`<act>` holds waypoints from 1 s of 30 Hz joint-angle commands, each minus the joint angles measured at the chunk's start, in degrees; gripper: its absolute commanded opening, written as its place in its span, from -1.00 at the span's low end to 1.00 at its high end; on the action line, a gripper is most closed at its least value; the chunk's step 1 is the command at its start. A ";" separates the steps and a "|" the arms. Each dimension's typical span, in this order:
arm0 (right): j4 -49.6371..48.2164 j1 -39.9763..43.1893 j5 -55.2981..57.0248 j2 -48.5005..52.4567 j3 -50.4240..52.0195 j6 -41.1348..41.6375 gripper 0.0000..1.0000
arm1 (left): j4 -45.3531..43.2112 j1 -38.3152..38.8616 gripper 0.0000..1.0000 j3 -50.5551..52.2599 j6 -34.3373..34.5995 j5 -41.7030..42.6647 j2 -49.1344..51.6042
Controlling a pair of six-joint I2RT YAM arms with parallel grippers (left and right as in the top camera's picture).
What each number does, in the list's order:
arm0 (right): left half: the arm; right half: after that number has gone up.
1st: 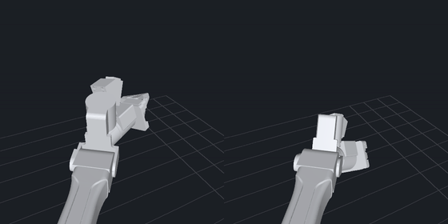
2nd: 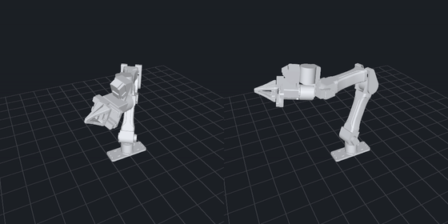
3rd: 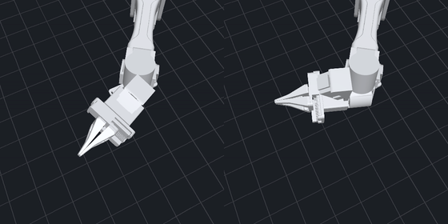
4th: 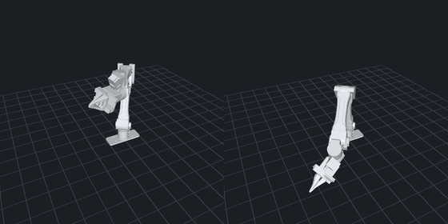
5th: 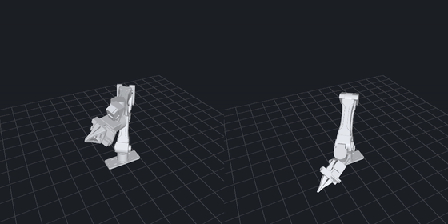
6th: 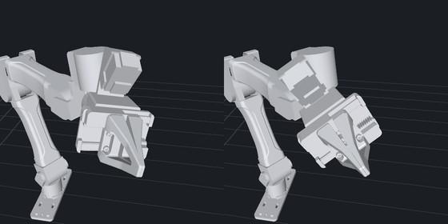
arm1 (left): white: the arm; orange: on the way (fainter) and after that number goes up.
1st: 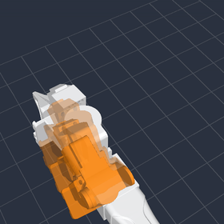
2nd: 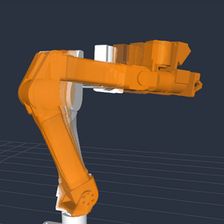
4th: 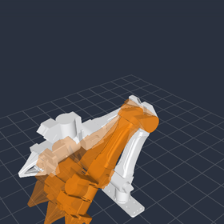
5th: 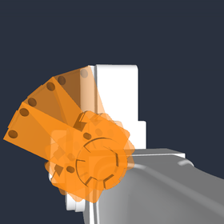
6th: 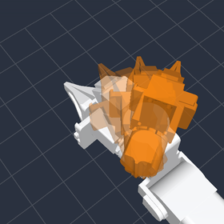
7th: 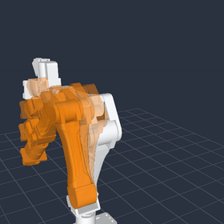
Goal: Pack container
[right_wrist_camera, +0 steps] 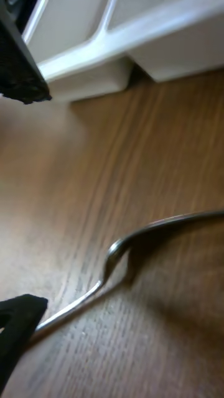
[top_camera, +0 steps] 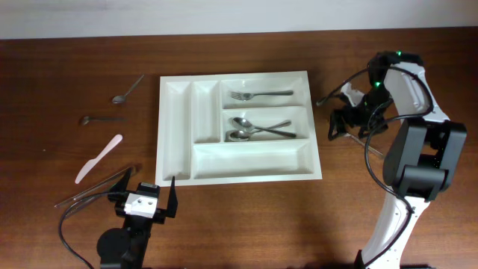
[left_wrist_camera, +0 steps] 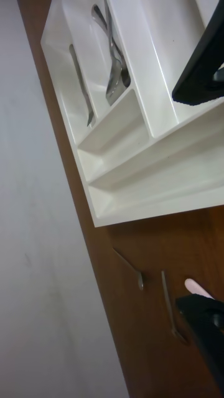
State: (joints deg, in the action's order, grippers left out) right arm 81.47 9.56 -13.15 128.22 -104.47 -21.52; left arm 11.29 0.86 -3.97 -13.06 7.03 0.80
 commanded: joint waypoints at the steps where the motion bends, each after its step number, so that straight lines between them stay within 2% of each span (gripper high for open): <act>1: -0.79 0.33 1.79 -0.02 0.92 1.07 0.99 | -0.17 0.04 0.99 0.50 -0.09 0.22 -0.46; 12: -3.89 4.90 1.77 -0.02 2.95 2.58 1.00 | -0.17 0.04 0.99 0.50 -0.09 0.22 -0.46; 16: -5.25 6.21 1.77 -0.02 3.96 3.02 0.80 | -0.17 0.04 0.99 0.50 -0.11 0.20 -0.46; 24: -7.93 6.25 1.77 -0.02 6.40 3.21 0.78 | -0.17 0.04 0.98 0.50 -0.11 0.20 -0.46; 30: -11.65 6.21 1.77 -0.02 12.13 3.69 0.60 | -0.17 0.04 0.99 0.50 -0.11 0.22 -0.46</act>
State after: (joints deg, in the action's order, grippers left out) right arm 71.00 15.81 -11.46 127.61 -95.53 -18.20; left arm 11.29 0.86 -3.97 -13.08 7.03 0.78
